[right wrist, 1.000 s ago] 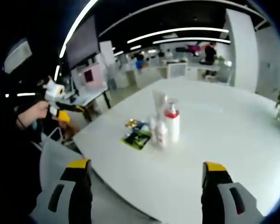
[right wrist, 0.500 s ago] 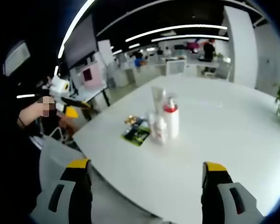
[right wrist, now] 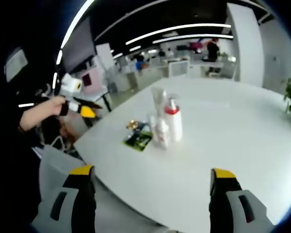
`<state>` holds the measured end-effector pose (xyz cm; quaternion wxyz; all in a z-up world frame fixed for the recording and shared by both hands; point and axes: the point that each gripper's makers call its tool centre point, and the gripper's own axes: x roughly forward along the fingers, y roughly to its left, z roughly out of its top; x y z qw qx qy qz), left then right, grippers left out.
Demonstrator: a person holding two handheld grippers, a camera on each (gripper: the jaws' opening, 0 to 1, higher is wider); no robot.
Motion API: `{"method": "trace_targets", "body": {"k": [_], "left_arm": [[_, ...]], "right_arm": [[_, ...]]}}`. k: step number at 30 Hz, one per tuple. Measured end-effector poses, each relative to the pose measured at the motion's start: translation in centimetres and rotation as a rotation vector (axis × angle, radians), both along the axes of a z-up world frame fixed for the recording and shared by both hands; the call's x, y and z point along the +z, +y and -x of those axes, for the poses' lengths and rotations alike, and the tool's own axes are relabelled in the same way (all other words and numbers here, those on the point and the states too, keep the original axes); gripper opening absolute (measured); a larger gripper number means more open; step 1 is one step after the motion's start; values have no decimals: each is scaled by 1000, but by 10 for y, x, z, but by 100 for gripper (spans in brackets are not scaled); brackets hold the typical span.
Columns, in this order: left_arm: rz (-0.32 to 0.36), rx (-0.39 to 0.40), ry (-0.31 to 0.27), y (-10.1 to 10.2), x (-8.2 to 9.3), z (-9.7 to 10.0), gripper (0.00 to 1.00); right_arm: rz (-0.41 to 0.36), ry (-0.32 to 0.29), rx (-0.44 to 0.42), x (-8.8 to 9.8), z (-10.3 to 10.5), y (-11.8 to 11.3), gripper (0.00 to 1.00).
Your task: Arrange the skincare products in the storage area until every visible bottle or jar stands upright without overlapping.
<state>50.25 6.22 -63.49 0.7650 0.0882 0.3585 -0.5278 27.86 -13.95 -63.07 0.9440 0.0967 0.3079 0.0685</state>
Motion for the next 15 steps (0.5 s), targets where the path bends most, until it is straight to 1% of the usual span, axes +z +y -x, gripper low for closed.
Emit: {"method": "trace_targets", "body": {"k": [6, 8, 15], "left_arm": [[-5, -10, 20, -13, -5, -8, 79], [-1, -8, 30, -21, -9, -12, 79], [-20, -36, 29, -46, -22, -26, 78]], "right_arm": [[-11, 9, -8, -5, -6, 1, 99], [-11, 15, -3, -8, -8, 2, 99], [-24, 23, -2, -10, -17, -1, 99]]}}
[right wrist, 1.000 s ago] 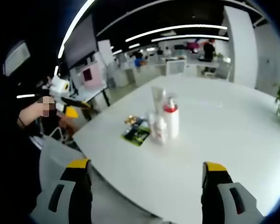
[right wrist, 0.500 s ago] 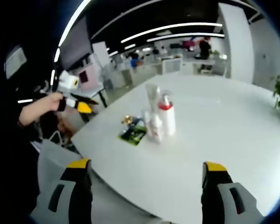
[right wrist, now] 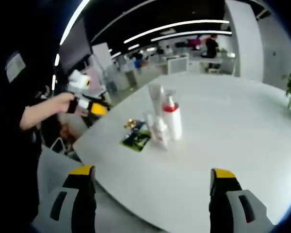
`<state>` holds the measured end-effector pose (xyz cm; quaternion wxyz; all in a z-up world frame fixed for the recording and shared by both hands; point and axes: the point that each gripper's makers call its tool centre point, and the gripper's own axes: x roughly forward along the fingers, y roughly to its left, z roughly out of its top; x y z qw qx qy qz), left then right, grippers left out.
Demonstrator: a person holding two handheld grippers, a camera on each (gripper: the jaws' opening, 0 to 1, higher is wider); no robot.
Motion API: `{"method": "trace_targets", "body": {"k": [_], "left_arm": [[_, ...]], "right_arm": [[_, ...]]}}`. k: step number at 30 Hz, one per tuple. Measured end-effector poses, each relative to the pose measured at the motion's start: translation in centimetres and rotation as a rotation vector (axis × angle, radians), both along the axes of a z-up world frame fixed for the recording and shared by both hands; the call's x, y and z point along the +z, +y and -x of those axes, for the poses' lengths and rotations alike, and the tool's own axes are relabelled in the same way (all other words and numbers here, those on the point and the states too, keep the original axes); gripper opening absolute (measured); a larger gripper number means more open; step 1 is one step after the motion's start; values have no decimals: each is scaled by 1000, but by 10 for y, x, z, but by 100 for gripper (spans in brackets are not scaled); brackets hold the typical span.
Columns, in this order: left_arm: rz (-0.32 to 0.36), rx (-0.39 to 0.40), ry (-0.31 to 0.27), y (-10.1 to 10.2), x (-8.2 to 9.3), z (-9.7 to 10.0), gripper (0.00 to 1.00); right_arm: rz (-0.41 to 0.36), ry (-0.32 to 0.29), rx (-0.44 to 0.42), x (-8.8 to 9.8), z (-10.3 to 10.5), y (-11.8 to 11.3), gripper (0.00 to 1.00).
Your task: Arrange the skincare products in the storage area until every visible bottle or jar stands upright without overlapping.
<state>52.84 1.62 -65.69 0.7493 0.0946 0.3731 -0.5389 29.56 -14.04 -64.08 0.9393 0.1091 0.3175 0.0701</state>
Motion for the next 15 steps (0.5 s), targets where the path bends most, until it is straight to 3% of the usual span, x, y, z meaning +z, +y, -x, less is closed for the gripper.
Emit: {"method": "trace_targets", "body": {"k": [15], "left_arm": [[-37, -12, -11, -17, -22, -22, 71]], "right_arm": [[-22, 20, -3, -10, -10, 1, 99]]}}
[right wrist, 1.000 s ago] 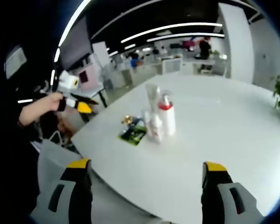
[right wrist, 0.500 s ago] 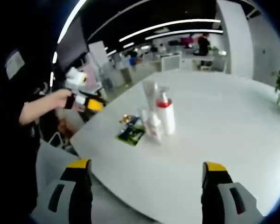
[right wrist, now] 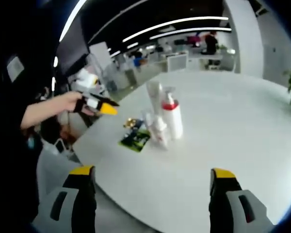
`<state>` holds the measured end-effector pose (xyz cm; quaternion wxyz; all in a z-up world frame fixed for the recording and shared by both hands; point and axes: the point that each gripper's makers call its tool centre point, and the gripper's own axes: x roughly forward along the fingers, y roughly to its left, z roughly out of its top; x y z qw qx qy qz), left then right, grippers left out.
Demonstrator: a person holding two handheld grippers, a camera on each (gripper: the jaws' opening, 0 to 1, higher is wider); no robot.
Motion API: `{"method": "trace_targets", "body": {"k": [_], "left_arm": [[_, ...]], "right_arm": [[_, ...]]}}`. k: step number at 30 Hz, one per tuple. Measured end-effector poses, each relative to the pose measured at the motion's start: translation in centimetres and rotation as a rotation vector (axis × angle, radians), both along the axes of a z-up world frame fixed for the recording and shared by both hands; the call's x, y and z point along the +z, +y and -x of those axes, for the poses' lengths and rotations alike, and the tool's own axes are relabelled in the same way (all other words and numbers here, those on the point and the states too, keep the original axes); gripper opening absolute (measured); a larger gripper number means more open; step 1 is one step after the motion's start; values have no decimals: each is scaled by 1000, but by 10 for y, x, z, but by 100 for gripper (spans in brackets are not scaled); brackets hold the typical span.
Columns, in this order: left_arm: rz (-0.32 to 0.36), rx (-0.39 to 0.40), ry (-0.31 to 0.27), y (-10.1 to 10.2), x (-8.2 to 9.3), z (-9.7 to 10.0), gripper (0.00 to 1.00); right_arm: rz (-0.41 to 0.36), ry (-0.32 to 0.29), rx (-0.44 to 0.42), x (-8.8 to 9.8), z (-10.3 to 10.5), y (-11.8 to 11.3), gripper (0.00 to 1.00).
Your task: Arrange the skincare products in the storage area until every visible bottle or jar stands upright without overlapping.
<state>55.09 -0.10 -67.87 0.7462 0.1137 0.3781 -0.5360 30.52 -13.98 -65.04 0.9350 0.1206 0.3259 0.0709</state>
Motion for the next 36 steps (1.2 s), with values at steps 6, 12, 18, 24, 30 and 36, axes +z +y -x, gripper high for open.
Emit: {"method": "trace_targets", "body": {"k": [6, 12, 18, 24, 30, 36], "left_arm": [[-14, -15, -32, -7, -11, -8, 68], [-15, -18, -48, -17, -20, -19, 66], [-2, -16, -54, -30, -27, -34, 65], [-6, -38, -64, -46, -39, -46, 61], [-16, -74, -133, -61, -46, -55, 54], [-9, -86, -116, -75, -53, -57, 53]], "right_arm": [[-7, 19, -6, -6, 1, -1, 99], [-14, 29, -9, -11, -2, -3, 99], [-24, 30, -7, -16, -9, -2, 99], [-29, 33, 9, -18, -17, -2, 99], [-43, 40, 15, -22, -23, -2, 99], [-60, 50, 7, -29, -23, -5, 99]]}}
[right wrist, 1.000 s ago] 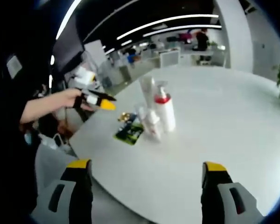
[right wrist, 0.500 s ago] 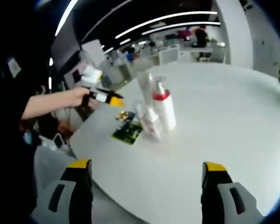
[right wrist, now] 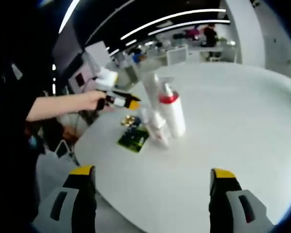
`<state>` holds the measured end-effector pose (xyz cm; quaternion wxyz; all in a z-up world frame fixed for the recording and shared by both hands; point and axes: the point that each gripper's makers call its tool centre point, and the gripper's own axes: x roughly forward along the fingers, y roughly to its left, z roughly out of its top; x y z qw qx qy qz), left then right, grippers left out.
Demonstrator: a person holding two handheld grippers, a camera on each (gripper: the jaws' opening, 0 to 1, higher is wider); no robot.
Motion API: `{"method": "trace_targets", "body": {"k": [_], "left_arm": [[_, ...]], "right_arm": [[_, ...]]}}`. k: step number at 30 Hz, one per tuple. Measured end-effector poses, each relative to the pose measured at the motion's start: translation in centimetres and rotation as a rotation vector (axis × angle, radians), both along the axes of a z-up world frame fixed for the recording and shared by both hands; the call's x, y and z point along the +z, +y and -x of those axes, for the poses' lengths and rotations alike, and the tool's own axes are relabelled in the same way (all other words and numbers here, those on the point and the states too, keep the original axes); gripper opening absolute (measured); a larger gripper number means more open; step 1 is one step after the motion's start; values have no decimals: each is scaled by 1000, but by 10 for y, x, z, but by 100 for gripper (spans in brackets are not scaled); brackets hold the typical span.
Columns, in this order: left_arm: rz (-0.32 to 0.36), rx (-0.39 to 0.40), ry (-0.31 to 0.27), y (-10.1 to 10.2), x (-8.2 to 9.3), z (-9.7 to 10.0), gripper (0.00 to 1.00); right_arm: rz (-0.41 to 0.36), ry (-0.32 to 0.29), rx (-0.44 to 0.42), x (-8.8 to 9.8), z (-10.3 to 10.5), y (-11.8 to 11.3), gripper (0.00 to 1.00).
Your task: Arrange the skincare products in the storage area until every visible bottle or jar stands upright without overlapping.
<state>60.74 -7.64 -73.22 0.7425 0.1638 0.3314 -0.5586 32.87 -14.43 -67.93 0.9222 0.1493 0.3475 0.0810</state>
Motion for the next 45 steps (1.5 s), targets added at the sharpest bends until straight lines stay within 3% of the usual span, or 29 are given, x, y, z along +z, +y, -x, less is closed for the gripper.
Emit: {"method": "trace_targets", "body": {"k": [8, 17, 26, 28, 33, 45], "left_arm": [[-14, -24, -13, -22, -12, -8, 50], [-68, -103, -50, -43, -28, -6, 47], [-89, -132, -77, -59, -40, -4, 45], [-103, -150, -117, -60, -43, -6, 44], [-120, -167, -115, -63, -52, -1, 42], [-99, -164, -119, -67, -50, -5, 42]], "right_arm": [[-7, 11, -12, -7, -1, -5, 99], [-15, 30, -36, -15, 3, -13, 99], [-8, 37, -58, -16, 4, -23, 99], [-6, 40, -67, -16, 5, -25, 99], [-2, 42, -83, -16, 6, -30, 99], [-11, 46, -87, -20, 6, -31, 98]]}}
